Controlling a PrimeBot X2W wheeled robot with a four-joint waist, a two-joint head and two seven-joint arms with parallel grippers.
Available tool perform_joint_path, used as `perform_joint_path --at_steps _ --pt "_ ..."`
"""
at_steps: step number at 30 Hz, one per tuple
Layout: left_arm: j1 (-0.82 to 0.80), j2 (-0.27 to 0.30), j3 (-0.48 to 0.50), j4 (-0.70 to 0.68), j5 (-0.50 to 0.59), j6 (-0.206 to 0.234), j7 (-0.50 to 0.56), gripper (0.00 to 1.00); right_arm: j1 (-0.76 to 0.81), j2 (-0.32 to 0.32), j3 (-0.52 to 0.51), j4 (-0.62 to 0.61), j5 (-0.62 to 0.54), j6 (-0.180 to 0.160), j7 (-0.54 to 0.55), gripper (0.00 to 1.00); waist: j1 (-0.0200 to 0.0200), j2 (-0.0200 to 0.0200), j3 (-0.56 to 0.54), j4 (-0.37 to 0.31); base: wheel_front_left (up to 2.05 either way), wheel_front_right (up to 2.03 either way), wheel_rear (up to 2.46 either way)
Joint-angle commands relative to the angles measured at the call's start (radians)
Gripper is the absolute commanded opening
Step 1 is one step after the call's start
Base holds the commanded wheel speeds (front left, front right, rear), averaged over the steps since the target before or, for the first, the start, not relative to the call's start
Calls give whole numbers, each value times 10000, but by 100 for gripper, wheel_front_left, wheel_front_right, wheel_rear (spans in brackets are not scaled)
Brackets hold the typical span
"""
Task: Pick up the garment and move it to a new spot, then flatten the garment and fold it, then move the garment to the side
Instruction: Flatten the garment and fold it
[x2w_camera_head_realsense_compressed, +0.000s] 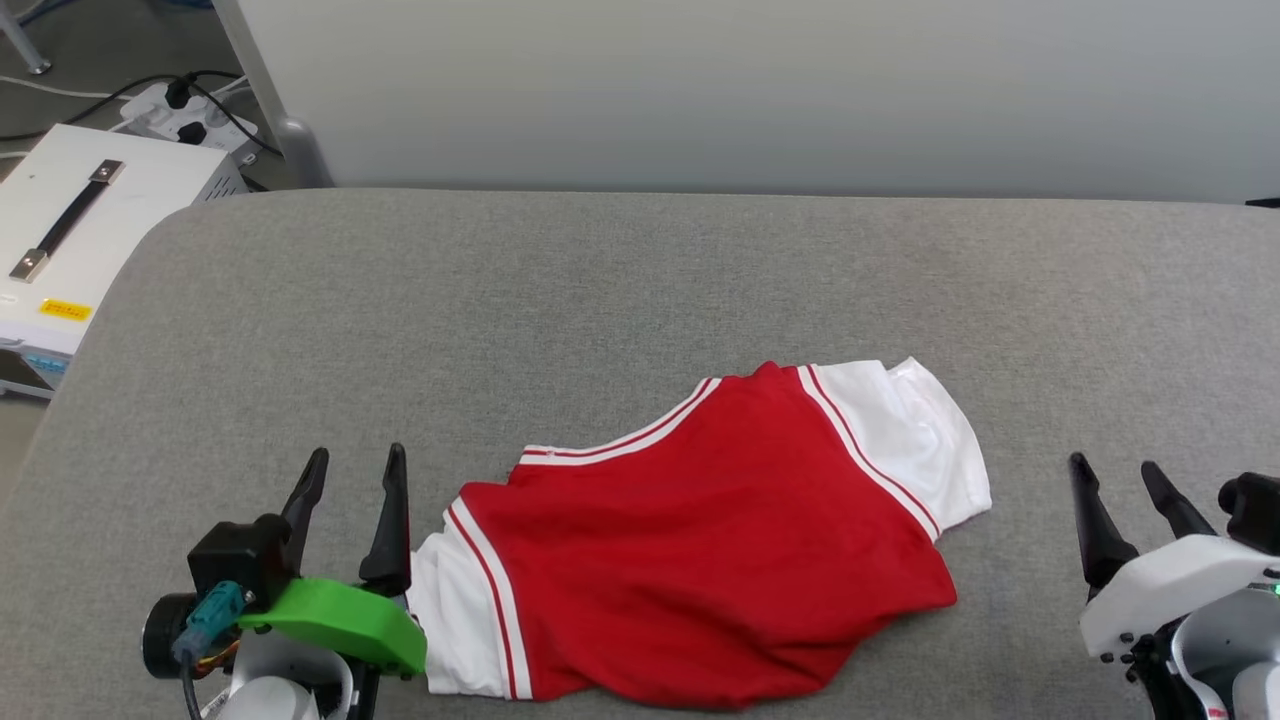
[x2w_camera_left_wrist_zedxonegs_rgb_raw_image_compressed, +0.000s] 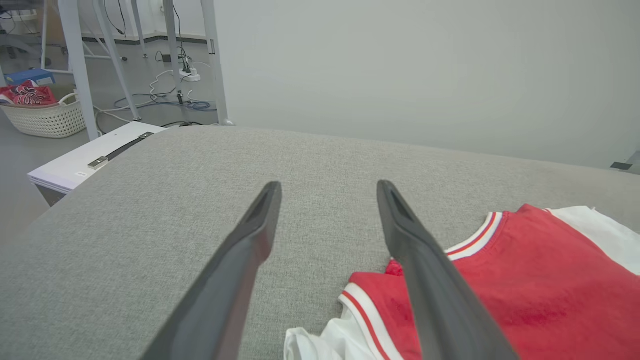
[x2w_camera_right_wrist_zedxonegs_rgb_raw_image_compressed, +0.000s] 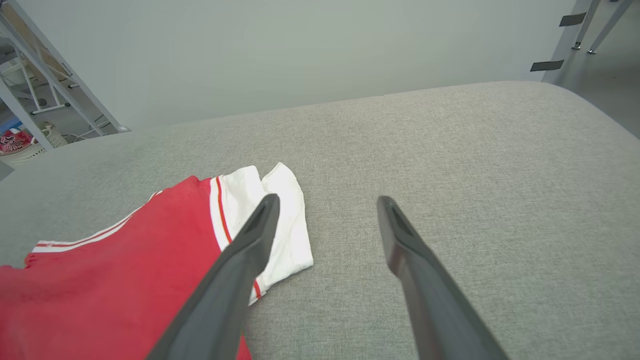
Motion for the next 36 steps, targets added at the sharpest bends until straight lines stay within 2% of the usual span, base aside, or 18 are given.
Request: perform_joint_path --at_steps 1,8,11,17,21,25,29,30,31,33,36 --pt "131 -57 26 -265 199 9 -58 100 -383 -136 -31 293 69 -7 5 100 0 0 137 133 0 0 0" --pt "-62 -373 -414 -1356 704 -34 -59 100 -2314 -1232 487 2536 741 -7 784 100 0 0 841 795 0 0 0" --pt "-324 -556 -606 -1527 790 -102 -59 100 -3238 -1822 1048 3386 1022 -7 1640 100 0 0 1217 1125 0 0 0" --pt "-827 -960 -797 -1590 915 -331 -60 100 -5004 -2822 2833 4580 1820 -7 3726 100 0 0 1918 1646 0 0 0" --pt "-1002 -1164 -765 -1458 964 -494 -60 100 -5799 -3183 3758 5267 2182 -7 4538 100 0 0 2185 1805 0 0 0" --pt "-1108 -1339 -657 -1300 1021 -651 -60 100 -6235 -3368 4427 6102 2366 -7 4820 100 0 0 2332 1902 0 0 0" --pt "-1083 -1488 -529 -1103 1012 -761 -60 100 -6054 -3226 5111 7064 2988 -7 5952 100 0 0 2359 1917 0 0 0" --pt "-1070 -1512 -502 -1060 1000 -788 -60 100 -5965 -3194 5261 7257 3129 -7 6354 91 0 0 2356 1915 0 0 0" --pt "-1055 -1541 -464 -1011 988 -817 -60 100 -5876 -3153 5381 7415 3308 -7 6747 41 0 0 2345 1913 0 0 0" --pt "-1017 -1574 -400 -902 948 -858 -60 100 -5788 -3113 5469 7528 3571 -7 7145 0 0 0 2315 1885 0 0 0" --pt "-938 -1548 -307 -662 794 -925 -8 100 -5846 -3200 5478 7340 3757 -7 6986 0 0 0 2185 1778 0 0 0"
